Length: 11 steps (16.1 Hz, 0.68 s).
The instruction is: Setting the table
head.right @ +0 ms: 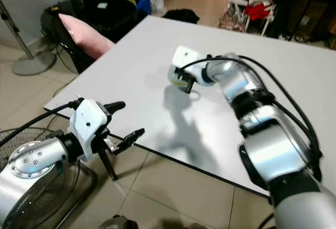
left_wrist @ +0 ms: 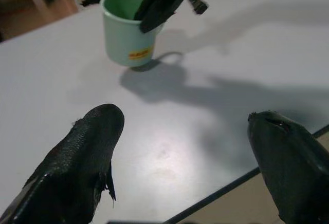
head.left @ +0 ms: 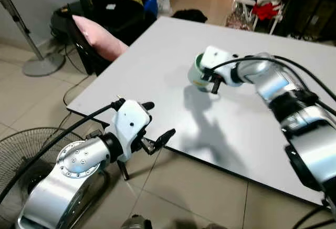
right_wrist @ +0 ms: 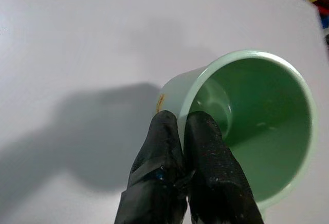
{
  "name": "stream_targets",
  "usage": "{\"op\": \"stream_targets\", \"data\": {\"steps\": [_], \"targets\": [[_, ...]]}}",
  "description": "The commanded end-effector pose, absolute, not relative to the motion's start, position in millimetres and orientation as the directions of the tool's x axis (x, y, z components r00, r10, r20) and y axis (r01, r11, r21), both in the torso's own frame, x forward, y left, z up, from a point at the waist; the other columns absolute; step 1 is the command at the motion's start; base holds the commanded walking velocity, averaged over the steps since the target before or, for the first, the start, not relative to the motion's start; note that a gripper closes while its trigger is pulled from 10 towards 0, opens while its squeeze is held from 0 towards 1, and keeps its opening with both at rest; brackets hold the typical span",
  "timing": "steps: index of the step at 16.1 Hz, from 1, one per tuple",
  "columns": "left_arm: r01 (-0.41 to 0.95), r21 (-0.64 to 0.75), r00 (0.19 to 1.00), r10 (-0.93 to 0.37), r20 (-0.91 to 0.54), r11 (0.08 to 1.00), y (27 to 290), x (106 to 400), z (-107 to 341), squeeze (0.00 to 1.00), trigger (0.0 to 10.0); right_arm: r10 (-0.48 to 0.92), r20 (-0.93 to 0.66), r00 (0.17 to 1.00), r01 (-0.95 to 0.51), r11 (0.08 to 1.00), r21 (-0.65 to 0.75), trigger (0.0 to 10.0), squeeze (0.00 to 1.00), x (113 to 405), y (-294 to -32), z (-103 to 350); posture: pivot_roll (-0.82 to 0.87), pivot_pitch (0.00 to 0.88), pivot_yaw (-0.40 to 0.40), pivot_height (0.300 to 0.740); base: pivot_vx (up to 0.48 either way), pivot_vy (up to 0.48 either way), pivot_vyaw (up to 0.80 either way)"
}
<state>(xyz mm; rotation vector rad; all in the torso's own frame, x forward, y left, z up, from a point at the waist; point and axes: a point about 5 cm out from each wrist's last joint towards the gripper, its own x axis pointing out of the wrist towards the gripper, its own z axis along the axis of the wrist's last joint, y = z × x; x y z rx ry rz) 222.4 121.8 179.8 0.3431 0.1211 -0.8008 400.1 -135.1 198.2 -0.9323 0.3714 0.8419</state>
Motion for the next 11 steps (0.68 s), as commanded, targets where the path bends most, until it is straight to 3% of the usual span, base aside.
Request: {"op": "stream_targets", "data": {"steps": [1,5,11], "targets": [[0.735,0.266,0.677,-0.696,-0.239,0.623,121,220,184,0.00,10.0,0.454,-0.608,0.651,-0.752,0.281,-0.596,10.0,0.00,404,-128,205,-0.03,0.127,0.038,0.740,0.000,0.000,0.00],[0.765,0.252,0.644,-0.715,-0.272,0.593,122,214,186,0.00,10.0,0.389,-0.582,0.714,-0.692,0.264,-0.672,10.0,0.00,410,-117,205,-0.01,0.169,0.040,0.740,0.000,0.000,0.00],[0.779,0.237,0.627,-0.725,-0.286,0.580,121,211,187,0.00,10.0,0.384,-0.564,0.731,-0.670,0.245,-0.701,10.0,0.00,414,-114,220,-0.02,0.163,0.025,0.740,0.000,0.000,0.00]]}}
